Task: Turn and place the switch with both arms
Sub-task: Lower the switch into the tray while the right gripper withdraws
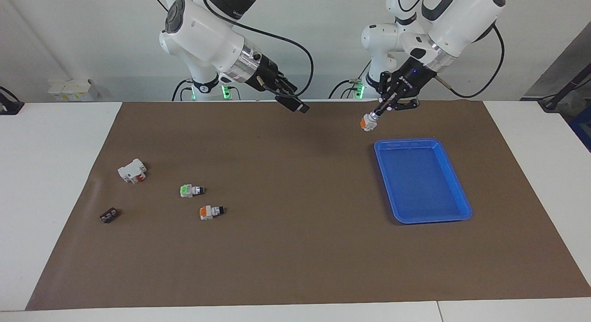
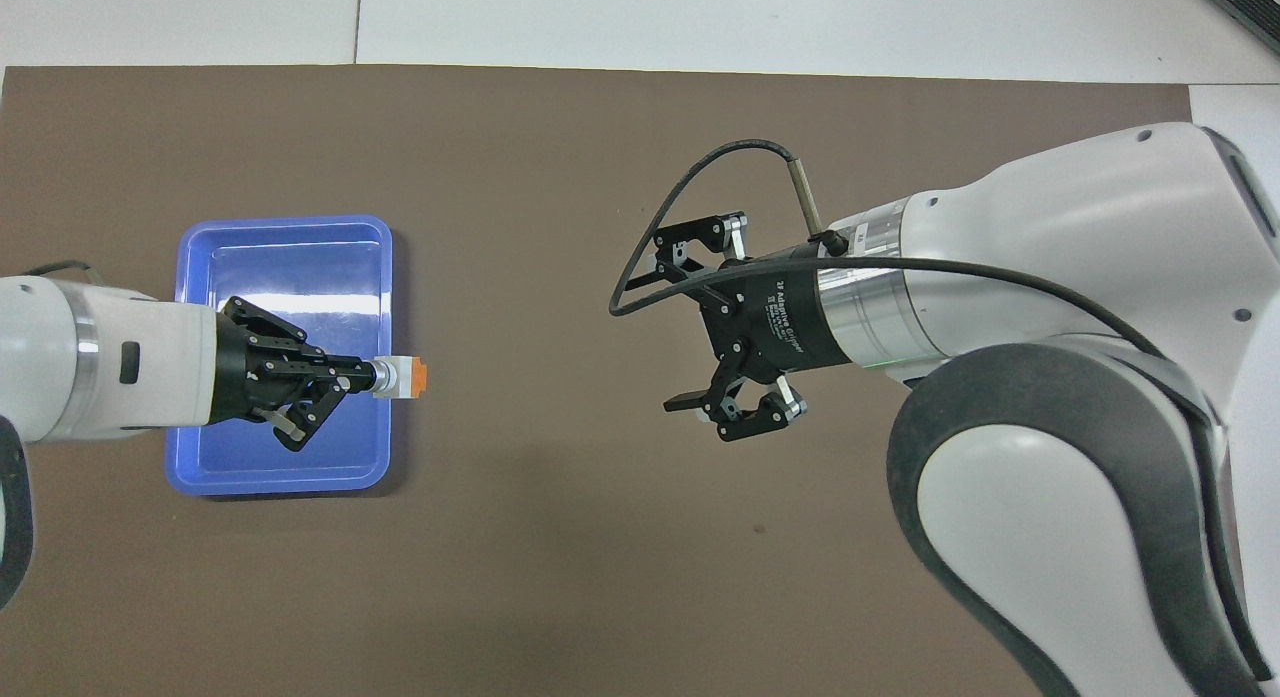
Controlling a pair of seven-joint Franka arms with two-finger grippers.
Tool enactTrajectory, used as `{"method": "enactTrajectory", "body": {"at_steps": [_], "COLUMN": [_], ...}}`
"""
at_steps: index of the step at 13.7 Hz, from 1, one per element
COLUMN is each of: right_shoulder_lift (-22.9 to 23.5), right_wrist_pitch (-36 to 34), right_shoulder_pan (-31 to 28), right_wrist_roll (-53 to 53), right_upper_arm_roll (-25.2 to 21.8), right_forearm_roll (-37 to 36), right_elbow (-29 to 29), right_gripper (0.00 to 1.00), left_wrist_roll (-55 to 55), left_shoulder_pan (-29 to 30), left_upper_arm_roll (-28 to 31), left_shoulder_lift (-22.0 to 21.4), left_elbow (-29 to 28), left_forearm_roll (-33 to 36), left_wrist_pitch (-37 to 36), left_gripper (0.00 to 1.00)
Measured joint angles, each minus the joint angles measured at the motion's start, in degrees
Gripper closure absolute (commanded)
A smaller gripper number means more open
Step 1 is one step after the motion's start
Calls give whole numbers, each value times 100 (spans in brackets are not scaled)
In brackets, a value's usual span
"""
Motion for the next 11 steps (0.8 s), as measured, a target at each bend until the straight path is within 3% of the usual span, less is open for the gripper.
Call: {"method": "enactTrajectory", "body": {"at_steps": [7,11], "right_shoulder_lift": [1,3], "right_wrist_pitch": [83,-91], "right_shoulder_pan": [-816,-1328], "right_wrist_roll": [-2424,-4328], "right_upper_arm_roll": [-34,-179], "right_forearm_roll": [-2225,-3319], "right_elbow": [-15,-34], "right_gripper": [0,0], "left_wrist_roll": [555,551], "left_shoulder_pan": [250,276], "left_upper_arm_roll": [79,223], "left_shoulder_lift": [81,577], "left_elbow": [-1020,-1271], "left_forearm_roll": [1650,2445], "left_wrist_pitch": [853,1303], "left_gripper": [100,100]}}
